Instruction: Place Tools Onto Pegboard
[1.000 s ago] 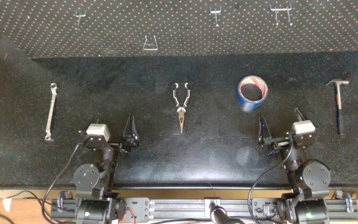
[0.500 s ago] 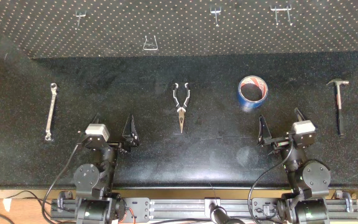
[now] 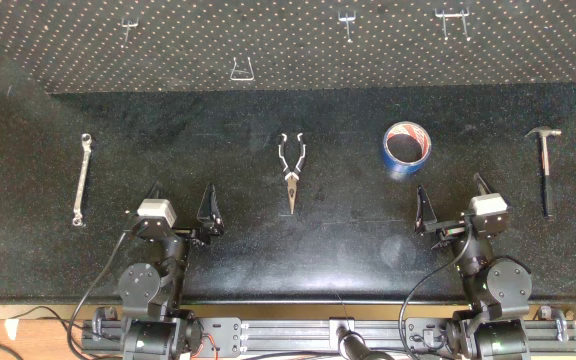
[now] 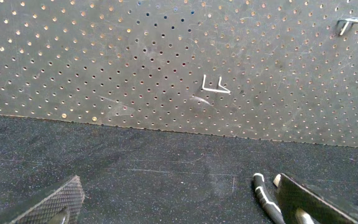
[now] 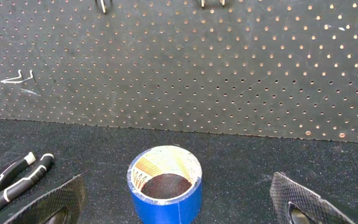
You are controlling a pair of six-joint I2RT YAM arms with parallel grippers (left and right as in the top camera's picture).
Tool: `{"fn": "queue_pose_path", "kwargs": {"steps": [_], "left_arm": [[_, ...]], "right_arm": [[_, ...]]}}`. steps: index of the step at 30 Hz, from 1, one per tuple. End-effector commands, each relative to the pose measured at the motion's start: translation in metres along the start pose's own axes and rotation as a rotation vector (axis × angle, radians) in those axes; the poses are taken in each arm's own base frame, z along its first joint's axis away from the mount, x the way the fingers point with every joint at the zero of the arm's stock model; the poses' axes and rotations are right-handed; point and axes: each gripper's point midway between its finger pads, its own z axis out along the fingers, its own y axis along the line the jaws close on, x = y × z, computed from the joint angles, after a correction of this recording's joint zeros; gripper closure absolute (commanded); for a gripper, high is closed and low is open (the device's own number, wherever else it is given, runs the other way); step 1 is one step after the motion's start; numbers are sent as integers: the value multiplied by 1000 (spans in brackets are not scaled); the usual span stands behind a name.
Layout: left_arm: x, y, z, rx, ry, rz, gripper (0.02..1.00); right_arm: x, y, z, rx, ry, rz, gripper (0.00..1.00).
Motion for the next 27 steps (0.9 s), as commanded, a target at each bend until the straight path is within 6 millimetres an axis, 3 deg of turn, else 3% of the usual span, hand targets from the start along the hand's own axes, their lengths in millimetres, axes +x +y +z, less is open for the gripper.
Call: {"fn": "queue_pose_path", "kwargs": {"steps": [1, 13, 15, 17, 19, 21, 23, 25, 27], "left_arm": [[1, 2, 0, -12, 0, -9, 23], [1, 2, 0, -9, 1, -9, 20], [5, 3, 1, -16, 19, 102, 25], [28, 25, 8, -91, 184, 263, 25], [29, 66, 20, -244, 475, 241, 25], [31, 77, 22, -277, 704, 198, 25], [19, 96, 22, -358, 927, 167, 25], [-2, 121, 32, -434, 967, 208, 25], [-8, 150, 33, -468, 973, 242, 25]], "right_arm": [[0, -1, 0, 9, -3, 14, 27], [0, -1, 0, 9, -3, 14, 25], [0, -1, 0, 9, -3, 14, 25], [0, -1, 0, 9, -3, 14, 25], [0, -1, 0, 9, -3, 14, 25], [0, -1, 0, 9, -3, 14, 25], [0, -1, 0, 9, -3, 14, 25], [0, -1, 0, 9, -3, 14, 25], [0, -1, 0, 9, -3, 14, 25]]}}
